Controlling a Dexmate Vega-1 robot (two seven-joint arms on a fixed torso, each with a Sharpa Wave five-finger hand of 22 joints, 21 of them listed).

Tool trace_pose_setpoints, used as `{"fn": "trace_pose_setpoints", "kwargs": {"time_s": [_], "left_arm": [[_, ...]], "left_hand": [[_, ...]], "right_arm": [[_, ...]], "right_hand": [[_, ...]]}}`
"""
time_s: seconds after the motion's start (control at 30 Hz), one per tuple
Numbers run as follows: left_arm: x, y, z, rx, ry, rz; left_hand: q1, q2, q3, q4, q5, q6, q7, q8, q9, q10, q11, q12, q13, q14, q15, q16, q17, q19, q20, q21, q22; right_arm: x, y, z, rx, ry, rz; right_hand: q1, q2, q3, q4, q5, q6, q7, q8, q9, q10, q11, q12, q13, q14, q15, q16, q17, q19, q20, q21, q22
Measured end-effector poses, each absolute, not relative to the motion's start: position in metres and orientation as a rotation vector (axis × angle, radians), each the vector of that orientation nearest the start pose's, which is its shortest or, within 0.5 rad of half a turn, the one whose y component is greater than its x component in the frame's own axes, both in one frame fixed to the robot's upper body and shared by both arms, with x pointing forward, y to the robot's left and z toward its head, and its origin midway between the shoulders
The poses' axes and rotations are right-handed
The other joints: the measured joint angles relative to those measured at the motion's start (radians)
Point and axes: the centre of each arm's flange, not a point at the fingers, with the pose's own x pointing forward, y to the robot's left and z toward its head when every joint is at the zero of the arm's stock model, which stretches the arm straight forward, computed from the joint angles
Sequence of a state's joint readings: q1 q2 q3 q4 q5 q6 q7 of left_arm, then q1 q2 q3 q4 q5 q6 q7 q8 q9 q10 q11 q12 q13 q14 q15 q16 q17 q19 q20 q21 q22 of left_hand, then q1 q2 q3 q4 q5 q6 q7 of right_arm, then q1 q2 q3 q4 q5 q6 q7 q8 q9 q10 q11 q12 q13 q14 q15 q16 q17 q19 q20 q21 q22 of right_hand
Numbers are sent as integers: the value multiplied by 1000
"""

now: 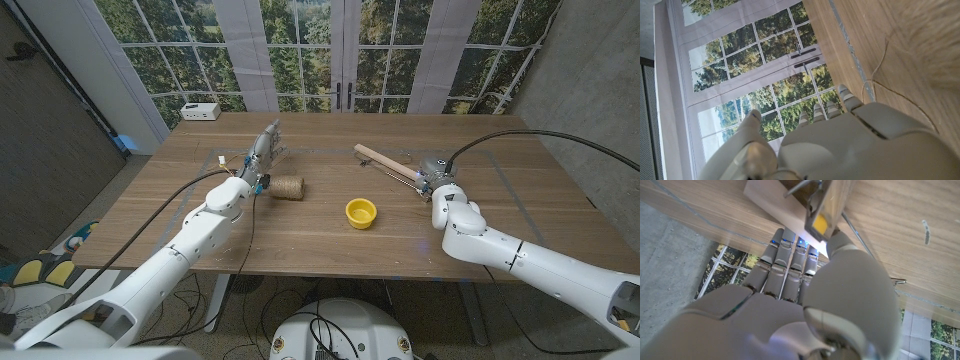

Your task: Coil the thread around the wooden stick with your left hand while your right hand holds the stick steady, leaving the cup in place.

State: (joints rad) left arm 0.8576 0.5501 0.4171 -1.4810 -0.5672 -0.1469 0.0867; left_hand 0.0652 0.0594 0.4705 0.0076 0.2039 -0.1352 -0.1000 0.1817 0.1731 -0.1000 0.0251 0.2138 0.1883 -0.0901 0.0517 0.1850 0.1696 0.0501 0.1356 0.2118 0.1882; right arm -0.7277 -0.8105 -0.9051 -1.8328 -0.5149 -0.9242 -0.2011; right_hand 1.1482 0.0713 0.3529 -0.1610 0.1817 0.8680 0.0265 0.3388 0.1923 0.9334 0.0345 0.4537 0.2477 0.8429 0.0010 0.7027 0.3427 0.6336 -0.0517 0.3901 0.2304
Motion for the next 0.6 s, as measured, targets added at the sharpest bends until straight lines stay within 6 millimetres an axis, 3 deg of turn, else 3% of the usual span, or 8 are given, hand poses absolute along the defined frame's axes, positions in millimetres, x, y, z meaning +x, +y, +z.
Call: {"fn": "trace_pose_setpoints", "kwargs": {"time_s": [0.2,0.33,0.4,0.6], "left_arm": [[635,250,-10,72,-561,-208],[633,250,-9,77,-559,-204],[633,250,-9,78,-559,-201],[630,250,-8,84,-558,-194]], "left_hand": [[4,4,0,0,0,0,0,0,2,0,0,0,0,4,4,0,0,0,0,0,0],[4,4,0,0,0,0,0,0,2,0,0,0,0,4,4,0,0,6,6,0,0],[4,4,0,0,0,0,0,0,2,4,4,0,0,7,7,0,0,6,6,0,0],[8,8,0,0,0,0,0,0,2,9,2,0,0,7,7,0,0,6,5,0,0]], "right_arm": [[600,-255,-59,-1421,-270,-441],[594,-256,-59,-1394,-343,-484],[592,-258,-61,-1386,-353,-495],[586,-261,-61,-1361,-443,-556]], "right_hand": [[5,-5,-5,-2,4,15,15,1,0,8,8,61,0,11,-11,0,216,-3,3,9,0],[11,-11,-6,-1,3,20,20,6,0,8,8,95,2,30,-40,3,245,-5,2,9,0],[14,-15,-6,-1,4,20,20,9,0,8,8,96,58,36,-47,-1,246,-5,2,13,0],[16,-16,-6,-1,8,21,21,9,0,6,6,97,81,38,-48,-6,251,-5,2,21,0]]}}
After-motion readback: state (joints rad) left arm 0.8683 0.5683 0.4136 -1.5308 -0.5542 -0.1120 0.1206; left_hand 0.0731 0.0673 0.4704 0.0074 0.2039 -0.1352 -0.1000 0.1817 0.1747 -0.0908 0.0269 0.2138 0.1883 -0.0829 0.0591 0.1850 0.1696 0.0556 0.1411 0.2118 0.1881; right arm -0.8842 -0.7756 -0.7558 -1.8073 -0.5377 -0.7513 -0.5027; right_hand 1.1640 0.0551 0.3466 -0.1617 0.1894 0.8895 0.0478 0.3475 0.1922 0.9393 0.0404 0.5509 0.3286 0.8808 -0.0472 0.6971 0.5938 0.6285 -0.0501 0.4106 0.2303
